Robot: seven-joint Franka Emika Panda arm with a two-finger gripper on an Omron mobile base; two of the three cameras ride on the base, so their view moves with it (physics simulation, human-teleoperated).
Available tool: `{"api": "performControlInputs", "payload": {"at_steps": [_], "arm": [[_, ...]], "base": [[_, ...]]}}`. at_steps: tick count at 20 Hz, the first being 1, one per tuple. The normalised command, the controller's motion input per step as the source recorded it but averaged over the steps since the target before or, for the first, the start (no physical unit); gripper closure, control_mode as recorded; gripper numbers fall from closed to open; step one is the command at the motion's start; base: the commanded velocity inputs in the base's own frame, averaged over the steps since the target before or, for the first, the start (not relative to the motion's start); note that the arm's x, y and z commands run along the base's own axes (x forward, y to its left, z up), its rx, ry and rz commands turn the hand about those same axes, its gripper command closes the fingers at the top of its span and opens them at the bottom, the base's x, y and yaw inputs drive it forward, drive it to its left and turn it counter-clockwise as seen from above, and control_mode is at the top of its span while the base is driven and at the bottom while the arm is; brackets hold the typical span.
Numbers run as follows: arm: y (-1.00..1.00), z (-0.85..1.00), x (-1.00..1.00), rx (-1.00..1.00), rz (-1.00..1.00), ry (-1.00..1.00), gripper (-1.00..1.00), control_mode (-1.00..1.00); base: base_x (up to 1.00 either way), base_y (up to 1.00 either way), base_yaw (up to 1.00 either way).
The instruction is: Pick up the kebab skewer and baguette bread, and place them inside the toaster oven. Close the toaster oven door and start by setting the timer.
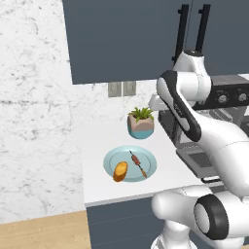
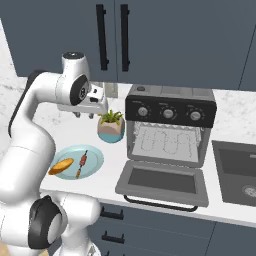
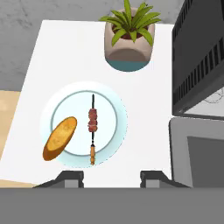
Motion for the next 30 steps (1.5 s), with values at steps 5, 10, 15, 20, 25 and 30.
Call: {"api": "performControlInputs", "payload": {"at_steps": [5, 10, 15, 20, 25, 30], "arm": [[-0.33, 0.0, -0.32, 0.01, 0.0, -0.03, -1.0, -1.0], [-0.98, 0.0, -0.42, 0.03, 0.0, -0.13, -1.0, -1.0], [-1.0, 0.0, -0.1, 0.09, 0.0, -0.12, -1.0, -1.0], [-0.92, -0.18, 0.0, 0.06, 0.0, -0.18, -1.0, -1.0], [-0.7, -0.39, 0.0, 0.0, 0.0, -0.3, -1.0, -1.0], [-0.61, -0.38, 0.0, 0.0, 0.0, -0.28, -1.0, -1.0]], "base": [[0.0, 0.0, 0.0], [0.0, 0.0, 0.0], [0.0, 0.0, 0.0], [0.0, 0.0, 0.0], [0.0, 0.0, 0.0], [0.0, 0.0, 0.0]]}}
